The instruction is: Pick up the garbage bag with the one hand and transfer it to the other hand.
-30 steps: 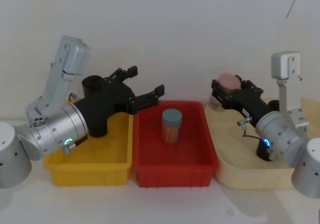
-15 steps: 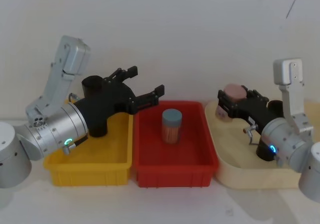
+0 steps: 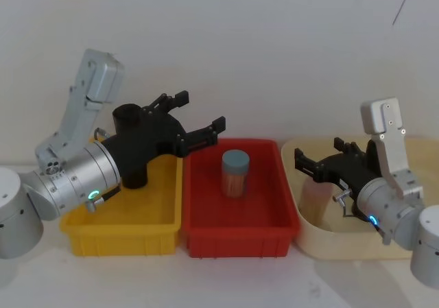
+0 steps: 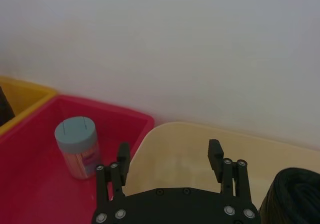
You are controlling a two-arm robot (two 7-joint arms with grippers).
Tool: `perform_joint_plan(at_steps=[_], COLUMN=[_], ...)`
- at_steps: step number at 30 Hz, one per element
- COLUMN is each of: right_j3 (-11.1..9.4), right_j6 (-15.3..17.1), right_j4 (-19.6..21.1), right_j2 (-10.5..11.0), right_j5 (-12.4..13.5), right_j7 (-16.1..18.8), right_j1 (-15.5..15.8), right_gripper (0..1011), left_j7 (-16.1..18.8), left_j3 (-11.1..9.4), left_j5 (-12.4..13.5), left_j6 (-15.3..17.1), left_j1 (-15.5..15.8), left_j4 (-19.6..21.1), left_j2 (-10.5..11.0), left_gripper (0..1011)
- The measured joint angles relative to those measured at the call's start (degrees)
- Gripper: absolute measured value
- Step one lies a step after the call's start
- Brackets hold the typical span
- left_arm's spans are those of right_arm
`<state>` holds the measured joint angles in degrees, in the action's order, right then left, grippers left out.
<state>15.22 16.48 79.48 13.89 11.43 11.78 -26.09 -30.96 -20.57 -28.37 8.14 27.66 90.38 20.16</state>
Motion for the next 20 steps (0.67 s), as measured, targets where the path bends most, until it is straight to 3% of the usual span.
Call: perform_joint_plan(at_steps=[4,20], right_j3=[0.2,0.6], right_j6=[0.3,0.9], right_j4=[-0.1,-0.4], right_j2=[0.2,0.5], right_j5=[-0.4,-1.2], right_j7=[-0.1,-0.3], right_j1=[0.1,0.3], right_gripper=[1001,1004], left_j7=[0.0,0.0], left_j3=[0.0,0.0], left_j5=[0.0,0.0], left_j6=[0.0,0.0], left_j1=[0.0,0.0], left_j4=[0.0,0.0], left_j2=[0.0,0.0], left_gripper=[1002,1002])
